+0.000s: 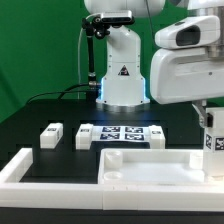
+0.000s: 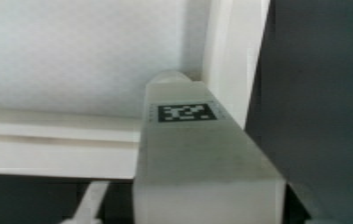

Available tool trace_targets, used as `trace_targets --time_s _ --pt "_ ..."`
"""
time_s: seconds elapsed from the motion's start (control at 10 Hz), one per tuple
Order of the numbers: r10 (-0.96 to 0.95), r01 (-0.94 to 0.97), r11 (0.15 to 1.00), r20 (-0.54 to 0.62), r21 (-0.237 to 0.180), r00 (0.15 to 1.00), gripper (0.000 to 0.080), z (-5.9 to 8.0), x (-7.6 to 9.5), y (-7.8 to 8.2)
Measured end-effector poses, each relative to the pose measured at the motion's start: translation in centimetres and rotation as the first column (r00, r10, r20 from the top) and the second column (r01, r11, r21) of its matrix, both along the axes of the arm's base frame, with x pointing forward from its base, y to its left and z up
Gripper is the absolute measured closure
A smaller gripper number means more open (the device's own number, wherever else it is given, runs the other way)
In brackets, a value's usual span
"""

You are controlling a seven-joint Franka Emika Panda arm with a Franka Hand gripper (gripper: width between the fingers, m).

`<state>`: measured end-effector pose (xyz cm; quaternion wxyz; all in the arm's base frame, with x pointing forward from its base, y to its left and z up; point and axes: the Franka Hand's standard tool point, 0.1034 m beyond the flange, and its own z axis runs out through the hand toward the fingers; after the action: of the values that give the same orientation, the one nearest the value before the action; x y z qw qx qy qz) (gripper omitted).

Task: Assemble desk

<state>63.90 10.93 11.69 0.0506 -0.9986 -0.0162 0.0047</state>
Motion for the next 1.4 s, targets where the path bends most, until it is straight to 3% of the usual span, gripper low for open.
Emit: trace_targets --time_s 0.3,0.5,0.6,0.7,0.8,1.1,1.2,1.3,1.4 --pt "-0.196 0.196 0.981 -0.019 -0.003 0.980 0.0509 0.0 0.0 0.0" --pt "-0.453 0.453 0.892 -0.015 -0.002 0.891 0.0509 -0.1 0.0 0.0" --pt "-0.567 0.567 0.824 -0.022 -0.007 0.824 0.0509 -0.1 0.0 0.0" --pt "-0.690 0.690 0.724 -0.020 0.015 0.724 0.0509 -0.2 0.2 -0.1" --pt "-0.827 0.828 0.560 -0.032 0.035 0.561 0.0509 -0.2 -0.1 -0.1" --pt "-0.975 0.983 0.180 -0.131 0.021 0.181 0.0509 -0.2 -0.3 0.7" --pt "-0.982 0.993 0.114 -0.148 0.021 0.115 0.0509 -0.2 -0.4 0.9" --pt "-0.982 0.994 0.107 -0.153 0.022 0.109 0.0509 -0.2 -0.4 0.8" --pt "-0.982 0.994 0.110 -0.154 0.021 0.112 0.0415 -0.3 -0.4 1.0"
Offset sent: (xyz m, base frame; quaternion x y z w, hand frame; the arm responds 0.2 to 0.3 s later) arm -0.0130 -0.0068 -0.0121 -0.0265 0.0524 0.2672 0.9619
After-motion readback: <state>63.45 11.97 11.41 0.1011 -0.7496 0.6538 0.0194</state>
